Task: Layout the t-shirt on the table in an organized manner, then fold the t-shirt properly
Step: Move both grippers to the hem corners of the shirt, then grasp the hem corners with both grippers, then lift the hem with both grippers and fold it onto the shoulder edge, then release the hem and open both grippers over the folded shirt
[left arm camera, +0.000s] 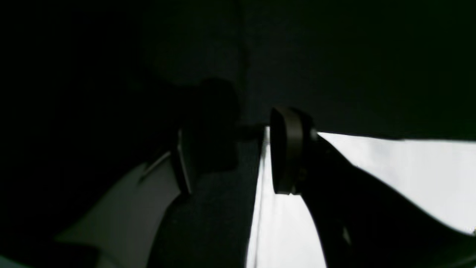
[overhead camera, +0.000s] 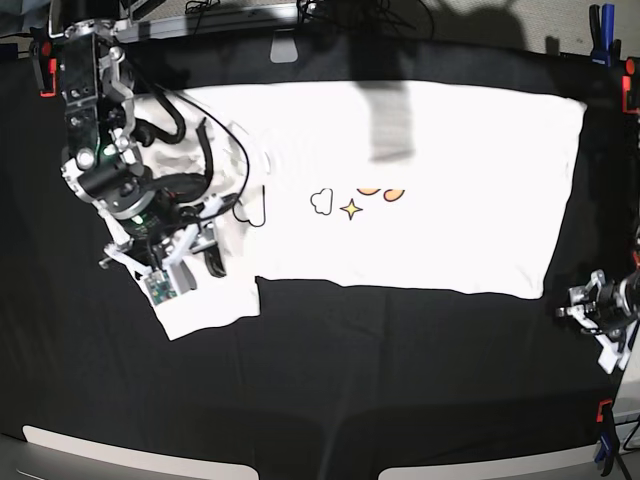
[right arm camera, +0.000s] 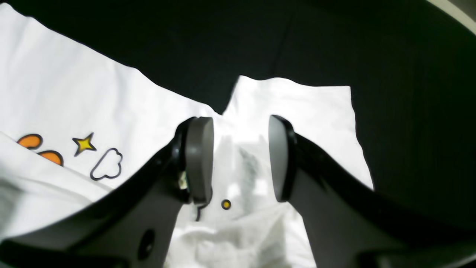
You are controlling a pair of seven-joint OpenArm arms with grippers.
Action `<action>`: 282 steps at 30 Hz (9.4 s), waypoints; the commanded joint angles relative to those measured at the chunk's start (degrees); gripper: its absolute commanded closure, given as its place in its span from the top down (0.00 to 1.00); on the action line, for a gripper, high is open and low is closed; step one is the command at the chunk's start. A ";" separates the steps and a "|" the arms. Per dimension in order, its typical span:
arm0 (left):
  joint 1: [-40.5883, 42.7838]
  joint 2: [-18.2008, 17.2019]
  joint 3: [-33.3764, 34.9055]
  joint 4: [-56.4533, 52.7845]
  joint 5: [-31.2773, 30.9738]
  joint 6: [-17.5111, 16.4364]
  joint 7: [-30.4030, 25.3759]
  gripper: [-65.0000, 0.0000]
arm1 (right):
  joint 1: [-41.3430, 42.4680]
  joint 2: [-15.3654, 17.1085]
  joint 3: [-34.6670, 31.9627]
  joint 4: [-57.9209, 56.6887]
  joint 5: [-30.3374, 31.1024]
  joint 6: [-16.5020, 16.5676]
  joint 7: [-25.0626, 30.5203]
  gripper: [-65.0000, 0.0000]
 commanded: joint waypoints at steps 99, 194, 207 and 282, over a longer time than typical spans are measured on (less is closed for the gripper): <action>6.01 4.76 -13.05 -1.79 -2.19 -11.25 2.36 0.00 | 49.37 -4.44 0.42 -74.55 -9.05 10.60 -2.54 0.00; 37.64 1.25 -18.14 62.05 14.58 10.14 6.71 0.00 | 11.34 -3.67 17.75 -12.00 3.37 21.33 -10.60 0.00; 56.68 1.60 -27.41 76.24 14.62 10.12 7.98 0.00 | -5.25 -3.67 28.98 1.16 3.45 21.35 -10.51 0.00; 32.74 2.54 -39.63 38.36 -14.01 -7.93 31.34 0.61 | -10.82 -5.86 31.87 18.56 22.73 21.77 -18.69 0.44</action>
